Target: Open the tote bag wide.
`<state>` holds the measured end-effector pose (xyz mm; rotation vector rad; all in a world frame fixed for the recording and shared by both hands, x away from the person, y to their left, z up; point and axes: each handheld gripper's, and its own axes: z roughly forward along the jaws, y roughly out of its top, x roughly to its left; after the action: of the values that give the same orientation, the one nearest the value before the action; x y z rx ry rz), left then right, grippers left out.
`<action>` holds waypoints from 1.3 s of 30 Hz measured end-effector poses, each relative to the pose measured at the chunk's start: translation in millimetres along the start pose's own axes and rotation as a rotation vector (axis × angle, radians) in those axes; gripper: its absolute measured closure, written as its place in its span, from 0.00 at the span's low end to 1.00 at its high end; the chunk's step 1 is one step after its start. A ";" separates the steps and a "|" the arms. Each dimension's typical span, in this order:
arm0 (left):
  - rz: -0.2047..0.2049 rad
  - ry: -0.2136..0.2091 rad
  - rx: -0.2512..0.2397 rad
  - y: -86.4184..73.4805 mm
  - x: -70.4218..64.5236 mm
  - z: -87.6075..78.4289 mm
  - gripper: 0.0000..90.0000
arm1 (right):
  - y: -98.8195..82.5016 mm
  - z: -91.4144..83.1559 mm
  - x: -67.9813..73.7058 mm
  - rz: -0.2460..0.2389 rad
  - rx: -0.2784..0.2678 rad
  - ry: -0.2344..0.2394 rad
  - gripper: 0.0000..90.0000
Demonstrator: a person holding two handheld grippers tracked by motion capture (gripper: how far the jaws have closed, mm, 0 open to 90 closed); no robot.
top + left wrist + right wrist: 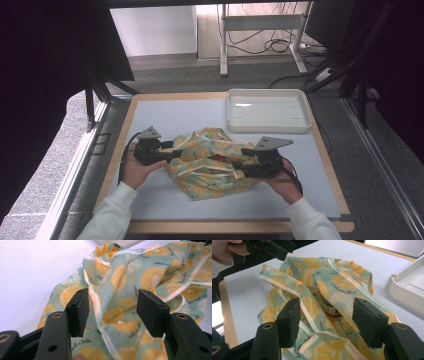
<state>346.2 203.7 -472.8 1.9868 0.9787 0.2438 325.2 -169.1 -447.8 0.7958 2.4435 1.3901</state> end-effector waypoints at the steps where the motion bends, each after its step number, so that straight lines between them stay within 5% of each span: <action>1: -0.001 0.000 0.005 1.3 1.4 2.6 0.48 | 0.3 0.5 -0.3 0.000 0.000 0.002 0.44; 11: -0.001 -0.008 0.095 6.3 14.0 37.8 0.44 | 0.4 2.7 -2.2 0.004 0.006 -0.009 0.44; 21: 0.015 -0.014 0.130 -2.2 13.8 48.1 0.89 | 0.4 0.8 -3.7 0.007 0.002 -0.026 0.44; 27: 0.021 -0.021 0.091 -0.1 9.7 41.2 0.97 | 0.4 -0.4 -5.7 0.012 0.001 -0.037 0.44; 39: -0.002 -0.035 0.033 2.6 10.6 30.8 0.99 | 5.5 1.7 -11.0 0.009 0.018 -0.061 0.44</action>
<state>370.2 191.1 -491.0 2.0131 0.9682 0.1922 336.9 -171.7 -444.8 0.8412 2.4128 1.3282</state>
